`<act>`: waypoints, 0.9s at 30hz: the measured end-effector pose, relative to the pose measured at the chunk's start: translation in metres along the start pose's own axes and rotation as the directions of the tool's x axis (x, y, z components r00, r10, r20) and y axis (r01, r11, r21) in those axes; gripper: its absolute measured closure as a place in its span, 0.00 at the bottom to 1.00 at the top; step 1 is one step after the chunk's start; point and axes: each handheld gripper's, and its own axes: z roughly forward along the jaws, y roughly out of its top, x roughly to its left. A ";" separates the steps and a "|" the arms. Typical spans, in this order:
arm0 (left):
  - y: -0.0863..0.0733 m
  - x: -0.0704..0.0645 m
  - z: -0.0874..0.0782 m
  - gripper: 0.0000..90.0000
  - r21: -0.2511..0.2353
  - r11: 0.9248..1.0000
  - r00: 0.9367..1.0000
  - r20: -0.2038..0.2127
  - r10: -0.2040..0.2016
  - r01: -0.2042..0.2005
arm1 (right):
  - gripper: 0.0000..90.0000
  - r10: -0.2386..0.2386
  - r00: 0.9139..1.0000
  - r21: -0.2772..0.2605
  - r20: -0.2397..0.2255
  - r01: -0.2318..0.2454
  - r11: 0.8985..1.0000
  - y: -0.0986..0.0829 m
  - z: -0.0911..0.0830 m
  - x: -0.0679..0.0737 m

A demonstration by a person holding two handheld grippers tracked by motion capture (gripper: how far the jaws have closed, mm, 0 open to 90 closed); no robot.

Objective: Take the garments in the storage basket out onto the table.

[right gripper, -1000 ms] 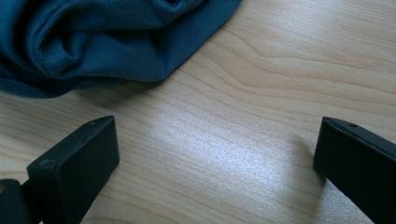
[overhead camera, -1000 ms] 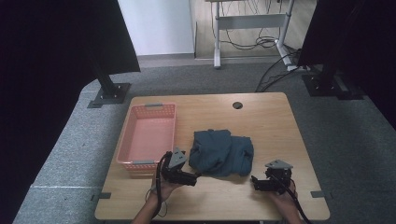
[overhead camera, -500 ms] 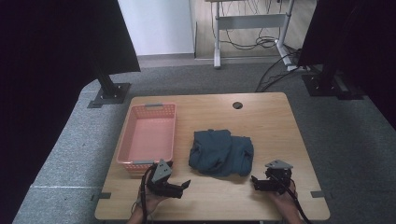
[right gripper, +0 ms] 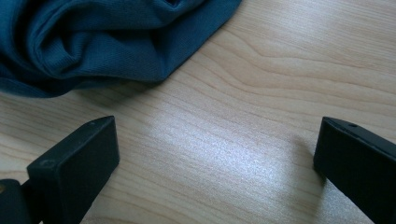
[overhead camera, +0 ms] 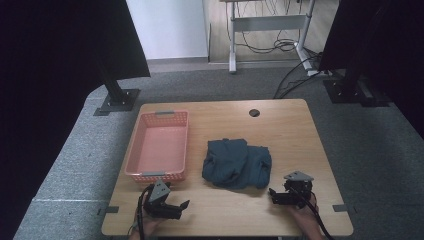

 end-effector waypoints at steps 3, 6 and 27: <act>-0.006 0.005 0.001 0.03 0.015 1.000 1.000 -0.007 -0.014 0.015 | 0.00 0.000 1.000 0.000 0.000 0.000 1.000 0.000 0.000 0.000; -0.009 0.009 0.003 0.03 0.026 0.999 1.000 -0.010 -0.025 0.025 | 0.00 0.001 1.000 0.000 0.000 -0.001 1.000 0.000 0.000 0.000; -0.019 0.013 0.013 0.03 0.073 0.996 0.999 -0.011 -0.051 0.052 | 0.00 0.002 1.000 0.000 0.001 -0.002 1.000 0.000 0.000 0.000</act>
